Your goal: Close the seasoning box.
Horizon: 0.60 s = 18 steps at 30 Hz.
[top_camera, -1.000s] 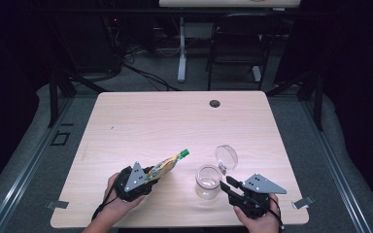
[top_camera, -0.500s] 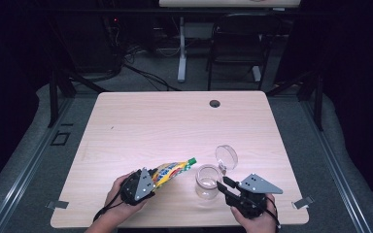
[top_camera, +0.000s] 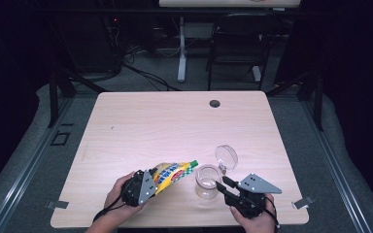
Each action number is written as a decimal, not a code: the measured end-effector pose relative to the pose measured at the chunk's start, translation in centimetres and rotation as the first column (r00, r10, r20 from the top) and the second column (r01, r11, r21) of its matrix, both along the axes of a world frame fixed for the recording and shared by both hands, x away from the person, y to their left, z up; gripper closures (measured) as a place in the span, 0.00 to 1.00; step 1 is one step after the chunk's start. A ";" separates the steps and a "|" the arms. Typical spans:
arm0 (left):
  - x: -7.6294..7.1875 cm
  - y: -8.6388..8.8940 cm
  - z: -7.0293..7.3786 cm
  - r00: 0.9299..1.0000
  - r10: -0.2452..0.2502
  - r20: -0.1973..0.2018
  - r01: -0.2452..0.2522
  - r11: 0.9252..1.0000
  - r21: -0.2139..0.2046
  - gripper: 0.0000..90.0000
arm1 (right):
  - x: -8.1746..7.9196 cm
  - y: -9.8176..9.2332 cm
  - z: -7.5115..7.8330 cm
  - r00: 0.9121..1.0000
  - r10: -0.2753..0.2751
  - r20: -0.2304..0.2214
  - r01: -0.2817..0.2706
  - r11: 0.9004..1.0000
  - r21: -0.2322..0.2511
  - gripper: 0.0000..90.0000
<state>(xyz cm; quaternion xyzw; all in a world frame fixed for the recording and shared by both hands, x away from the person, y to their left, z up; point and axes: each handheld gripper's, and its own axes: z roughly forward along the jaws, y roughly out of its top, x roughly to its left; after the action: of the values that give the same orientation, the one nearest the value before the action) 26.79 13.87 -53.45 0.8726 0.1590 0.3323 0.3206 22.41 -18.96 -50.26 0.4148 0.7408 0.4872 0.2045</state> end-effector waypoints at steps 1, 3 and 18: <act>0.0 0.0 0.0 1.000 0.000 0.000 0.000 1.000 0.000 0.69 | 0.0 0.0 0.0 1.000 0.000 -0.002 0.000 1.000 -0.002 0.75; 0.0 0.0 0.0 1.000 0.001 0.002 -0.001 1.000 0.000 0.69 | 0.0 0.0 0.0 1.000 0.000 -0.002 0.000 1.000 -0.002 0.75; -0.1 0.0 0.1 0.999 0.017 0.027 -0.018 1.000 0.014 0.69 | 0.1 -0.2 0.1 1.000 -0.005 0.007 0.005 1.000 0.005 0.74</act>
<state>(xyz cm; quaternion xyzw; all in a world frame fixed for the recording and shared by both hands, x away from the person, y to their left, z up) 26.72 13.86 -53.38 0.8688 0.1600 0.3480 0.3137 22.52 -19.15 -50.20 0.4154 0.7379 0.4899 0.2071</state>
